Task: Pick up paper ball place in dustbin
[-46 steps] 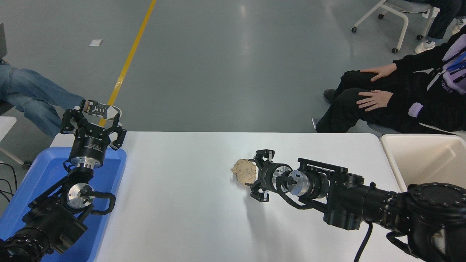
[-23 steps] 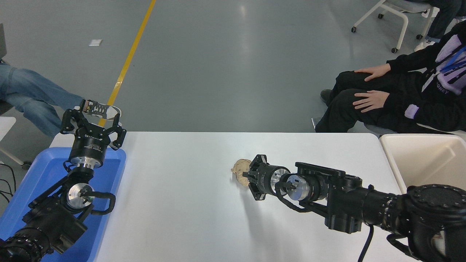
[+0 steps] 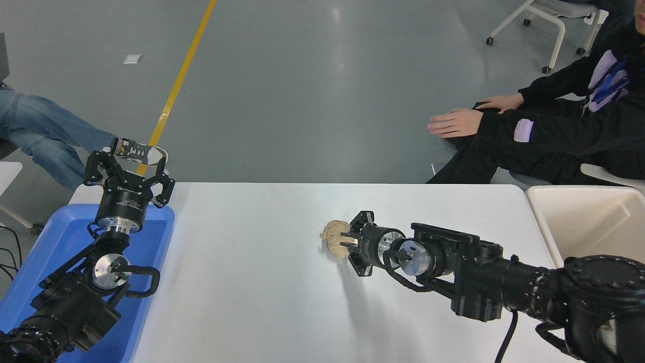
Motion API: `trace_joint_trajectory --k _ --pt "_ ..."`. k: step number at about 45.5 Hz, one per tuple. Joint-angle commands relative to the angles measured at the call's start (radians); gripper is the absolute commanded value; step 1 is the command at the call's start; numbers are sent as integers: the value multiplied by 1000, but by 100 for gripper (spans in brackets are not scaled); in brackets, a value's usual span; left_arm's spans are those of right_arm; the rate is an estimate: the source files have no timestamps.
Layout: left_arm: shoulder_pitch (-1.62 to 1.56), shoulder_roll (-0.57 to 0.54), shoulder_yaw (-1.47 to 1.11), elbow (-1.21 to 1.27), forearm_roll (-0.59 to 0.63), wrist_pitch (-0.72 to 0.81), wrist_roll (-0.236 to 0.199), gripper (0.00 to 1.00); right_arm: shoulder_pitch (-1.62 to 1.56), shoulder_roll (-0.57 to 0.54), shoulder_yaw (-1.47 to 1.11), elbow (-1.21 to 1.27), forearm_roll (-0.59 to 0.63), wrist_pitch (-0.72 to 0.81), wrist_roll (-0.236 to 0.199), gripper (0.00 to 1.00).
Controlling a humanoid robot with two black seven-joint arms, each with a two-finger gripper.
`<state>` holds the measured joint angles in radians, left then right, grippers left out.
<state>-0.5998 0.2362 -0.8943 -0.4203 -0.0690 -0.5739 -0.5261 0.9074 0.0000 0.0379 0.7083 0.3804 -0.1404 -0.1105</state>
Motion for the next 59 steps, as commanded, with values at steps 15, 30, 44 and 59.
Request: trace_joint_trajectory --k 15,30,44,59 --pt "0 0 0 0 0 0 0 99 2 0 -3 -6 -11 5 -5 99" --pt "0 0 0 0 0 0 0 99 2 0 -4 -7 -11 5 -5 93" --pt "0 0 0 0 0 0 0 99 25 0 -76 2 -11 9 -55 97" --pt "0 0 0 0 0 0 0 99 77 0 -184 2 -61 9 -215 94"
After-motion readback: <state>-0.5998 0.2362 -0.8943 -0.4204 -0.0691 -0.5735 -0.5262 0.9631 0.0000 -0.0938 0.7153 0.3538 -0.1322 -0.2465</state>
